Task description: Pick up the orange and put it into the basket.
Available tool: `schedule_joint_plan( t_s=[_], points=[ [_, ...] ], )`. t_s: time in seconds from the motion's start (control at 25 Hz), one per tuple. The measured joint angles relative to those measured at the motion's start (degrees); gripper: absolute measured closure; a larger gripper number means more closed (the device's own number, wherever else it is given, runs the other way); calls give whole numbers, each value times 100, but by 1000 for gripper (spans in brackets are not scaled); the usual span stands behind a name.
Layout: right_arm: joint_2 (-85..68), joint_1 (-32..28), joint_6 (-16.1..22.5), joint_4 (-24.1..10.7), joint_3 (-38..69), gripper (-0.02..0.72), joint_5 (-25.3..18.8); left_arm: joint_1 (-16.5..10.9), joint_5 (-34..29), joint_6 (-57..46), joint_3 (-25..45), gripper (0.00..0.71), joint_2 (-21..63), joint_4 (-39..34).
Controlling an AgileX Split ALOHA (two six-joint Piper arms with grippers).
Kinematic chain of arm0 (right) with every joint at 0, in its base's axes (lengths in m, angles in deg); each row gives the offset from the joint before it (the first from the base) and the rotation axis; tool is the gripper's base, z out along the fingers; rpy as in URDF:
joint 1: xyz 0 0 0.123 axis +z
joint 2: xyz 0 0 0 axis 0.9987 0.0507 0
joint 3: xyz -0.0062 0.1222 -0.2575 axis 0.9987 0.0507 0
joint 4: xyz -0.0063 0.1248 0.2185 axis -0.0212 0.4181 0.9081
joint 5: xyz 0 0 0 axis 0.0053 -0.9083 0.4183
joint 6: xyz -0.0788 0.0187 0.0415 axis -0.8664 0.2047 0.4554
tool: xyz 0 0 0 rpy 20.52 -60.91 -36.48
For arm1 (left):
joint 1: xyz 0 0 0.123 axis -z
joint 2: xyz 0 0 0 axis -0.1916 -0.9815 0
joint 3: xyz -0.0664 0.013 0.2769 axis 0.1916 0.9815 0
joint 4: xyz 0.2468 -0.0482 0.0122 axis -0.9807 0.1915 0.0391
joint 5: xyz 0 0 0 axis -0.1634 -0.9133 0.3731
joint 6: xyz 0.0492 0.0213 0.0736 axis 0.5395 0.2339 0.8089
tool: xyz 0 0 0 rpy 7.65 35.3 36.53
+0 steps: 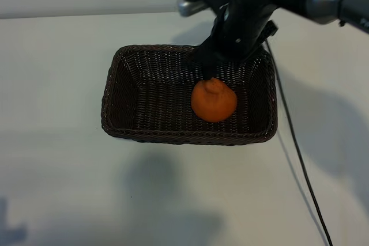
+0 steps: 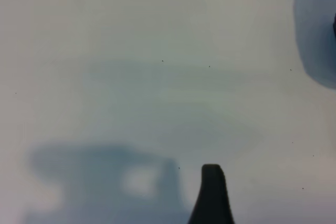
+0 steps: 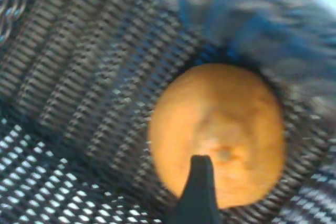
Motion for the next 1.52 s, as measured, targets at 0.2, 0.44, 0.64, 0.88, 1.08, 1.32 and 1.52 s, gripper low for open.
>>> schedule_joint_plan(
  t_s=[0.2, 0.44, 0.64, 0.88, 1.08, 1.32, 1.52],
  points=[
    [-296, -570, 0, -106, -6, 105, -11, 0, 0, 0, 0, 140, 0, 0],
    [-353, -1632, -12, -132, -11, 106, -22, 0, 0, 0, 0, 140, 0, 0],
    [-353, -2448, -21, -173, -11, 106, -157, 0, 0, 0, 0, 140, 0, 0],
    [-379, -2775, -122, -183, -11, 106, -295, 0, 0, 0, 0, 140, 0, 0],
    [-747, -2784, -153, -172, -11, 107, -486, -11, 0, 0, 0, 140, 0, 0],
    [-1458, -2784, -155, -178, -11, 107, -744, -11, 0, 0, 0, 140, 0, 0],
    [-2108, -2784, -155, -377, -11, 107, -1046, -11, 0, 0, 0, 140, 0, 0]
  ],
)
